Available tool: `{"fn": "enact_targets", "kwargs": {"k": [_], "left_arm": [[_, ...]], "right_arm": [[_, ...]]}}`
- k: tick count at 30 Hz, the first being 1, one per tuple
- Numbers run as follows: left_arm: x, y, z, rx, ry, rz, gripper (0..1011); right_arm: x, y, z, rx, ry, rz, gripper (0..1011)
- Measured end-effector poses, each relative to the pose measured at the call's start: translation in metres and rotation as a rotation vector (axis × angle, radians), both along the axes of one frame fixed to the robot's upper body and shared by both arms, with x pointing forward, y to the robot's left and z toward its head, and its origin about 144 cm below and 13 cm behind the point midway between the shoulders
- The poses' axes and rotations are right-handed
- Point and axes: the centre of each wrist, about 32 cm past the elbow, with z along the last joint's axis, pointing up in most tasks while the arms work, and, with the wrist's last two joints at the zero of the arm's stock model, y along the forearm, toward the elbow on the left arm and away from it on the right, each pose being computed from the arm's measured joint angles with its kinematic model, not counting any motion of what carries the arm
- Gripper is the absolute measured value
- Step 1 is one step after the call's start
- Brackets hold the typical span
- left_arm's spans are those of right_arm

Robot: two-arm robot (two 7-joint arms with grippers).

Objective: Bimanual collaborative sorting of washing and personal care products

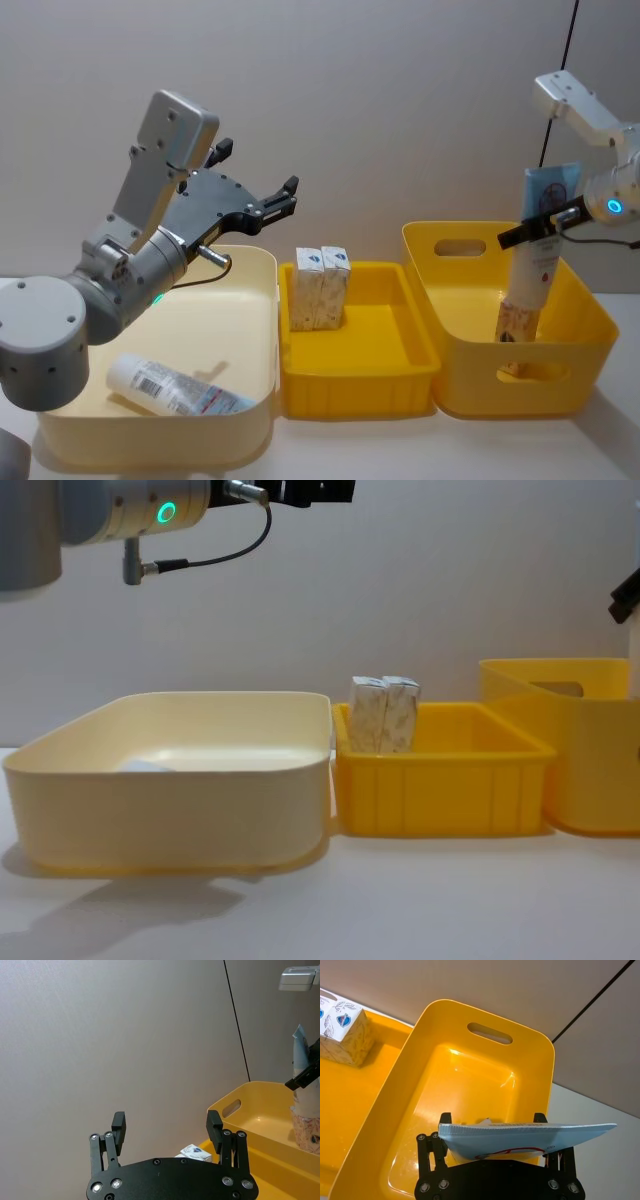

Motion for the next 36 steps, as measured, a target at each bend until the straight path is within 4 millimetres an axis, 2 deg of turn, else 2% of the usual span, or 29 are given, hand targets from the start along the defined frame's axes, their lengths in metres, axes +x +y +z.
{"fn": "enact_targets", "kwargs": {"k": [24, 36], "left_arm": [[0.000, 0.000, 0.000, 0.000, 0.000, 0.000, 1003], [0.000, 0.000, 0.000, 0.000, 0.000, 0.000, 1003]], "right_arm": [[0.004, 0.001, -0.002, 0.008, 0.008, -0.020, 1001], [0.029, 0.022, -0.010, -0.006, -0.004, -0.142, 1001]]}}
